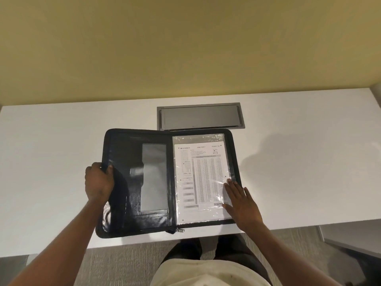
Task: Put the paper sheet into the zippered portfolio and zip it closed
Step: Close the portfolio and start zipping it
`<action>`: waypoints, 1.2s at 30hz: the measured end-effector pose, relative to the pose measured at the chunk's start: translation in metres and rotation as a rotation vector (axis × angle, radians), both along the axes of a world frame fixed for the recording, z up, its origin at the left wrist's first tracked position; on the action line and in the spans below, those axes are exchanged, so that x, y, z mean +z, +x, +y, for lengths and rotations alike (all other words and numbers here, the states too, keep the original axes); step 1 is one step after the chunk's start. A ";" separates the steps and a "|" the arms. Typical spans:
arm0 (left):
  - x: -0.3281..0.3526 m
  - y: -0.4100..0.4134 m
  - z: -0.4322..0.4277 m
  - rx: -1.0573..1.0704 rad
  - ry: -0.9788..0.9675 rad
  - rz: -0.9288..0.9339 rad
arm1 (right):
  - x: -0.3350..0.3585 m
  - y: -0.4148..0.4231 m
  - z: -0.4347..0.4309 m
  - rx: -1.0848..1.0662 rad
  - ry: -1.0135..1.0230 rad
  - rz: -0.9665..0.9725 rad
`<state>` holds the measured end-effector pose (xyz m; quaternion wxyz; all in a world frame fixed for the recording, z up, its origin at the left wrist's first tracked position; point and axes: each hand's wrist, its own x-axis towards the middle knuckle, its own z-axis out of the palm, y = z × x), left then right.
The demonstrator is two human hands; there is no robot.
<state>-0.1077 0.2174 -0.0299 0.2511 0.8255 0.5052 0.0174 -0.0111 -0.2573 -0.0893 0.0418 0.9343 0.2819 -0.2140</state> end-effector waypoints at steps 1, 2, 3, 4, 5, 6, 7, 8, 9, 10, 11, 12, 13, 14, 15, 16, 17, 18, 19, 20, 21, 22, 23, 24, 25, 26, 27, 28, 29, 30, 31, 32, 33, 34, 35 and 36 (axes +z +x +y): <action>0.006 -0.001 -0.003 -0.010 0.007 -0.021 | 0.001 0.001 -0.004 -0.001 0.004 0.002; 0.015 -0.002 -0.007 -0.018 0.010 -0.042 | 0.003 0.002 -0.008 -0.005 0.011 0.001; 0.024 -0.003 -0.012 -0.028 0.012 -0.068 | 0.005 0.002 -0.009 -0.015 0.021 -0.003; 0.034 -0.004 -0.016 -0.036 0.012 -0.097 | 0.010 0.001 -0.009 -0.035 0.043 -0.007; 0.044 -0.004 -0.021 -0.043 0.010 -0.127 | 0.016 -0.002 -0.006 -0.069 0.078 -0.002; 0.054 -0.003 -0.026 -0.050 0.009 -0.156 | 0.024 -0.005 0.000 -0.108 0.127 0.009; 0.063 -0.003 -0.031 -0.059 0.007 -0.186 | 0.033 -0.009 0.009 -0.145 0.184 0.021; 0.073 -0.002 -0.037 -0.066 0.002 -0.216 | 0.043 -0.013 0.019 -0.172 0.244 0.033; 0.082 -0.001 -0.043 -0.070 -0.009 -0.246 | 0.055 -0.017 0.032 -0.189 0.299 0.045; 0.091 0.002 -0.049 -0.077 -0.023 -0.274 | 0.068 -0.022 0.047 -0.195 0.346 0.062; 0.101 0.004 -0.056 -0.091 -0.032 -0.298 | 0.081 -0.028 0.063 -0.198 0.397 0.085; 0.110 0.008 -0.064 -0.112 -0.035 -0.317 | 0.097 -0.034 0.080 -0.206 0.456 0.116; 0.119 0.013 -0.072 -0.136 -0.033 -0.333 | 0.113 -0.040 0.097 -0.219 0.521 0.152; 0.126 0.018 -0.081 -0.163 -0.031 -0.344 | 0.132 -0.047 0.112 -0.231 0.587 0.185; 0.132 0.024 -0.089 -0.193 -0.026 -0.353 | 0.150 -0.054 0.127 -0.237 0.647 0.209; 0.137 0.029 -0.098 -0.227 -0.022 -0.366 | 0.168 -0.060 0.140 -0.234 0.697 0.224; 0.140 0.035 -0.107 -0.260 -0.027 -0.385 | 0.186 -0.066 0.150 -0.231 0.738 0.237; 0.141 0.040 -0.116 -0.289 -0.046 -0.412 | 0.201 -0.071 0.158 -0.229 0.771 0.250; 0.142 0.044 -0.124 -0.308 -0.081 -0.444 | 0.212 -0.075 0.164 -0.223 0.797 0.257; 0.140 0.049 -0.133 -0.313 -0.136 -0.477 | 0.220 -0.077 0.167 -0.216 0.816 0.256; 0.139 0.054 -0.142 -0.307 -0.207 -0.507 | 0.223 -0.078 0.168 -0.209 0.823 0.248; 0.137 0.058 -0.151 -0.295 -0.289 -0.533 | 0.224 -0.078 0.167 -0.204 0.819 0.232; 0.135 0.062 -0.160 -0.279 -0.375 -0.556 | 0.224 -0.077 0.164 -0.204 0.808 0.213; 0.133 0.066 -0.170 -0.263 -0.454 -0.576 | 0.222 -0.074 0.160 -0.214 0.801 0.195; 0.131 0.070 -0.179 -0.251 -0.518 -0.590 | 0.219 -0.070 0.154 -0.235 0.799 0.183; 0.129 0.072 -0.187 -0.249 -0.565 -0.602 | 0.216 -0.065 0.148 -0.262 0.798 0.175; 0.126 0.073 -0.196 -0.262 -0.602 -0.609 | 0.213 -0.060 0.141 -0.290 0.793 0.165; 0.122 0.074 -0.204 -0.291 -0.630 -0.606 | 0.210 -0.054 0.133 -0.320 0.787 0.156; 0.117 0.074 -0.212 -0.329 -0.648 -0.590 | 0.207 -0.048 0.125 -0.354 0.787 0.153; 0.110 0.073 -0.220 -0.370 -0.655 -0.555 | 0.203 -0.042 0.117 -0.387 0.791 0.154; 0.103 0.071 -0.228 -0.418 -0.655 -0.505 | 0.199 -0.036 0.108 -0.416 0.793 0.150; 0.093 0.069 -0.236 -0.475 -0.648 -0.445 | 0.195 -0.031 0.098 -0.442 0.785 0.142; 0.083 0.066 -0.244 -0.536 -0.637 -0.383 | 0.190 -0.026 0.088 -0.466 0.766 0.132; 0.070 0.063 -0.251 -0.591 -0.615 -0.328 | 0.185 -0.021 0.078 -0.489 0.744 0.122; 0.056 0.059 -0.256 -0.637 -0.581 -0.281 | 0.178 -0.017 0.068 -0.513 0.726 0.114; 0.042 0.055 -0.258 -0.673 -0.539 -0.240 | 0.169 -0.013 0.058 -0.539 0.712 0.111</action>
